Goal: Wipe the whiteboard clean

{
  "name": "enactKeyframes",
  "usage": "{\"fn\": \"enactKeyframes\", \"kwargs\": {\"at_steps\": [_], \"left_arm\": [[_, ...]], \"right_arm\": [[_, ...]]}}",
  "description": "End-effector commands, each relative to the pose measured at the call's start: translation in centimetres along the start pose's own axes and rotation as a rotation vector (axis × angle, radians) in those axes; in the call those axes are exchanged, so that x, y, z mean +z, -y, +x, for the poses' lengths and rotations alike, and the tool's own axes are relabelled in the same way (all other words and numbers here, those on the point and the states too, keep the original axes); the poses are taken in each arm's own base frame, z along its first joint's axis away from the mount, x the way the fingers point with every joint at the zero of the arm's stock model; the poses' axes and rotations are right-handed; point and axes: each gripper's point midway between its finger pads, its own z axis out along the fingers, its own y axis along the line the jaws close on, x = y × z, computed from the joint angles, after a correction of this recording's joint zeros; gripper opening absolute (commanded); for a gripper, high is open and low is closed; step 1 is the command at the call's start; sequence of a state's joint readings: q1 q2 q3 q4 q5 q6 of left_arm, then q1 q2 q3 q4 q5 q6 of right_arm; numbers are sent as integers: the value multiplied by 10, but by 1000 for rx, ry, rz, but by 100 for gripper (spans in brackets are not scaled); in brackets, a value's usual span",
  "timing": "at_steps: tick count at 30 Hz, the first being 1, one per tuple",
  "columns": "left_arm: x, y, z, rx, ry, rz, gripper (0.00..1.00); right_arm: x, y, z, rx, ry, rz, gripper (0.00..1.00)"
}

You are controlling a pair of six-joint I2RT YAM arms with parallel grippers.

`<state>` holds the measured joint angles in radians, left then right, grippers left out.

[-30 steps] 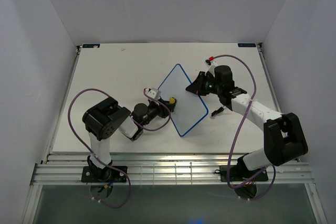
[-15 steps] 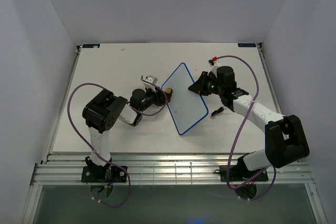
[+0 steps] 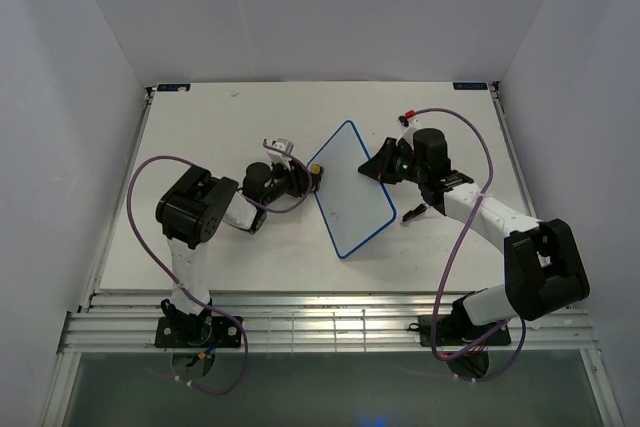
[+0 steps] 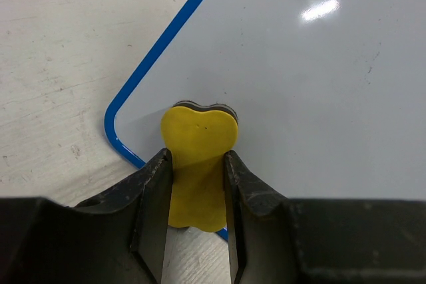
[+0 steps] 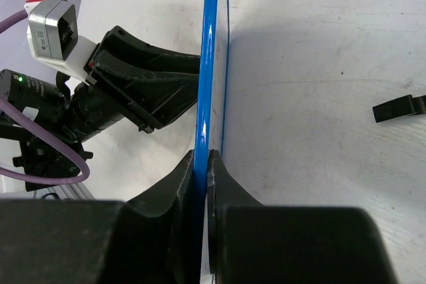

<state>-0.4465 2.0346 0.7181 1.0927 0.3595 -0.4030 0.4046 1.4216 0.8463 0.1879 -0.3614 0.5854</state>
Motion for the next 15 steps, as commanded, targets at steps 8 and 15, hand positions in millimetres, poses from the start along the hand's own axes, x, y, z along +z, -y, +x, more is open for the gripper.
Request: {"fn": "enactKeyframes", "kwargs": {"at_steps": [8,15], "left_arm": [[-29,46,57,-36,-102,82,2],[-44,79,76,-35,-61,126,4]], "right_arm": [[-19,-96,21,118,-124,-410,8],[-19,-94,2,164,-33,-353,8]]}}
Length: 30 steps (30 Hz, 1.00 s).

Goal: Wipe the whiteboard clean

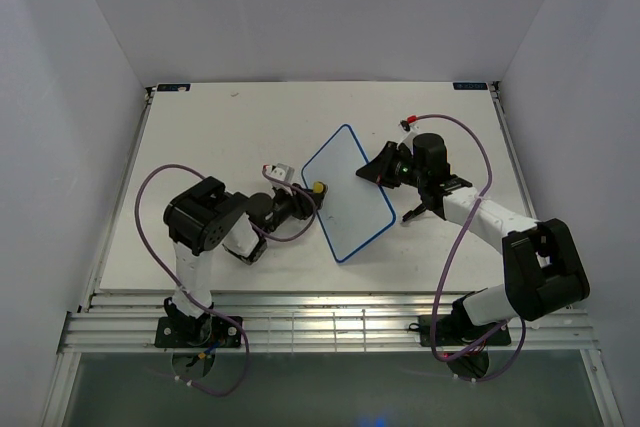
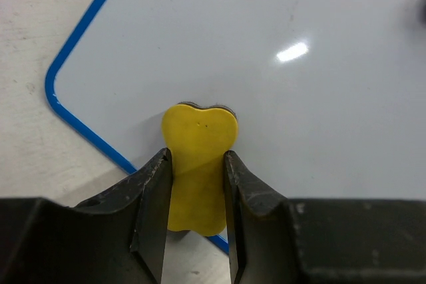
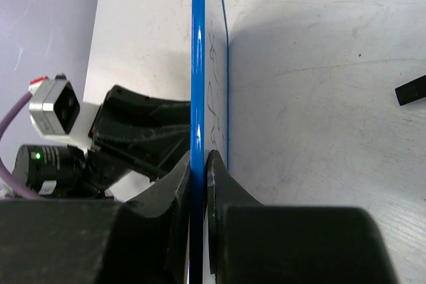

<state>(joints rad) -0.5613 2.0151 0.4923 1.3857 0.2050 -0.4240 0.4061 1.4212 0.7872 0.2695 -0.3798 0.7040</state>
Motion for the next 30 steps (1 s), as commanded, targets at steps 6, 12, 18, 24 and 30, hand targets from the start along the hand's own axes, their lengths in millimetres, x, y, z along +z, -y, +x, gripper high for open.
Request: {"fn": "enactKeyframes", "kwargs": {"at_steps": [6,12,18,24,30], "left_arm": [[-20,74,72,-53,-168,164,4],[-24,110,87,-14,-186,222,4],[-28,139,100,45,-209,264,4],[-32,167,111,64,-228,313,3],[-39,189,116,79,-241,359,3]], "right_arm": [[-15,-93,-5,76,-33,-310,8],[-11,-88,-7,88,-27,-295,8],[-11,-83,-4,97,-32,-287,8],[-14,-85,-7,97,-28,-296,8],[-15,-82,-5,106,-33,-294,8]]}}
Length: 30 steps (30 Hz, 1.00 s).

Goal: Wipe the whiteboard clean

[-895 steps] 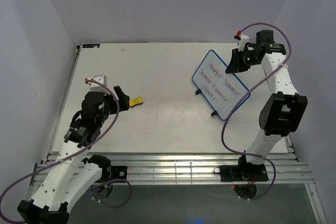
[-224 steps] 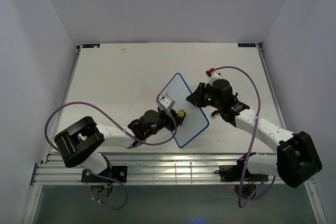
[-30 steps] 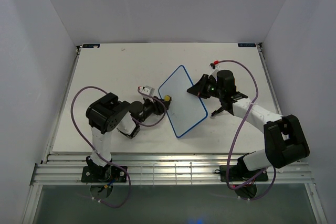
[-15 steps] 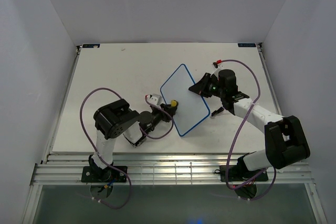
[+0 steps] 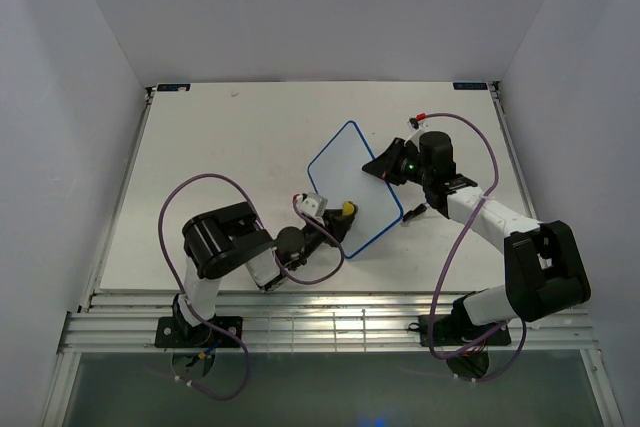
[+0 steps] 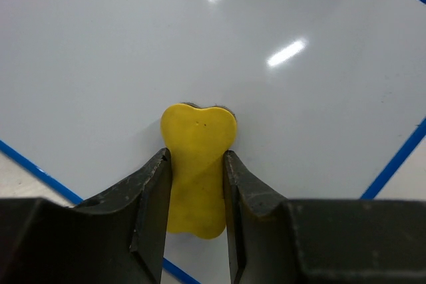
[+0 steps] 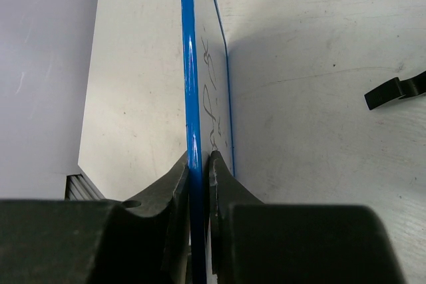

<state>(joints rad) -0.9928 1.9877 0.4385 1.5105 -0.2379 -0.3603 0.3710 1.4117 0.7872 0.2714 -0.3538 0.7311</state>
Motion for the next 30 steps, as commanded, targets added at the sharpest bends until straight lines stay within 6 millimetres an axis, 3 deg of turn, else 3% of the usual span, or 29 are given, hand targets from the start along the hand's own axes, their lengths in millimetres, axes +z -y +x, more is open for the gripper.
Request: {"fn": "enactKeyframes", "kwargs": {"at_steps": [1,12,22,26,30], "left_arm": [[-34,88,79,-4,-317,348,3],[-41,87,77,43,-341,318,3],[-28,38,104,85,-483,85,0],[-26,13,98,49,-490,2,1],[-25,-23,77,-30,-465,-66,1]], "right_arm": [[-14,-90,12,79,-89,-324,8],[-21,-90,14,64,-91,-335,8],[-26,-82,11,-34,-73,-272,8],[-32,-84,8,-72,-69,-263,8],[-35,-86,9,-102,-78,-267,8]]}}
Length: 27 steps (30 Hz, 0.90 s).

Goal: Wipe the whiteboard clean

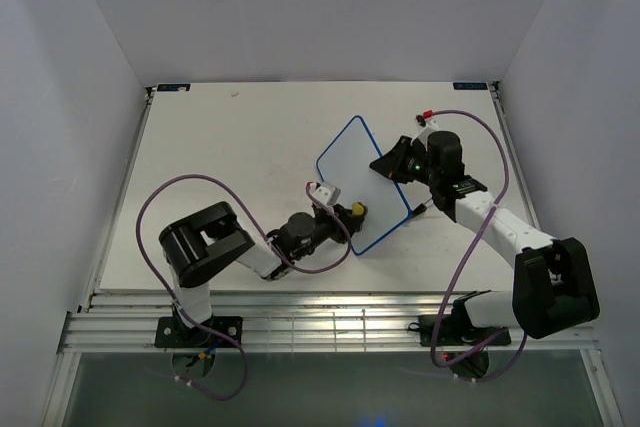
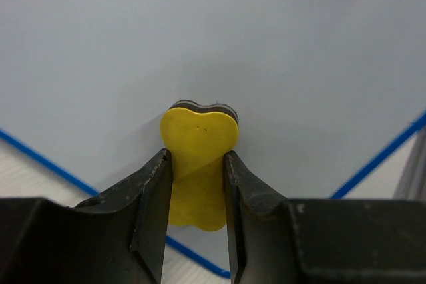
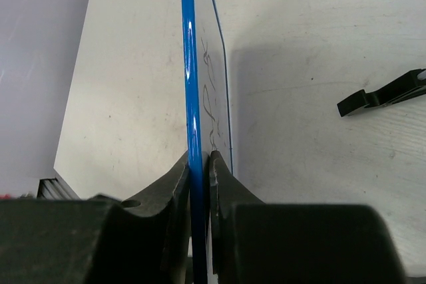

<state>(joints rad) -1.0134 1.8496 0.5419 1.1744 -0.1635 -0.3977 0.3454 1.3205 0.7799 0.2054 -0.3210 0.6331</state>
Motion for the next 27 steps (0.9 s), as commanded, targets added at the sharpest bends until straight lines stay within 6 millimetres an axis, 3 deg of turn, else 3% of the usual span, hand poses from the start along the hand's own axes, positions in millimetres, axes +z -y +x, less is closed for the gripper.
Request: {"fn": "enactKeyframes", "kwargs": {"at_steps": [1,4,11,16,18,20,27], "left_arm": [[-33,-59,80,-33,-346,-137,2],[-37,-74,71,-57,-341,-165,2],[-40,-84,67,-67,-341,-210,2],[-56,-103,55,-105,-351,-368,2],[-69,-121,54,-115,-365,-488,3],[-73,-125,43,-125,-340,-524,4],[-84,-134,36,-101,-380,-613,9]], "right_arm": [[-19,-88,15,-6,-118,-301,8],[-17,-82,20,-16,-130,-286,8],[-10,-65,31,-44,-158,-241,8],[-12,-63,17,-151,-150,-189,8],[-13,-63,11,-187,-145,-169,8],[-14,-65,5,-229,-167,-155,8],[-15,-70,-7,-328,-221,-134,8]]}}
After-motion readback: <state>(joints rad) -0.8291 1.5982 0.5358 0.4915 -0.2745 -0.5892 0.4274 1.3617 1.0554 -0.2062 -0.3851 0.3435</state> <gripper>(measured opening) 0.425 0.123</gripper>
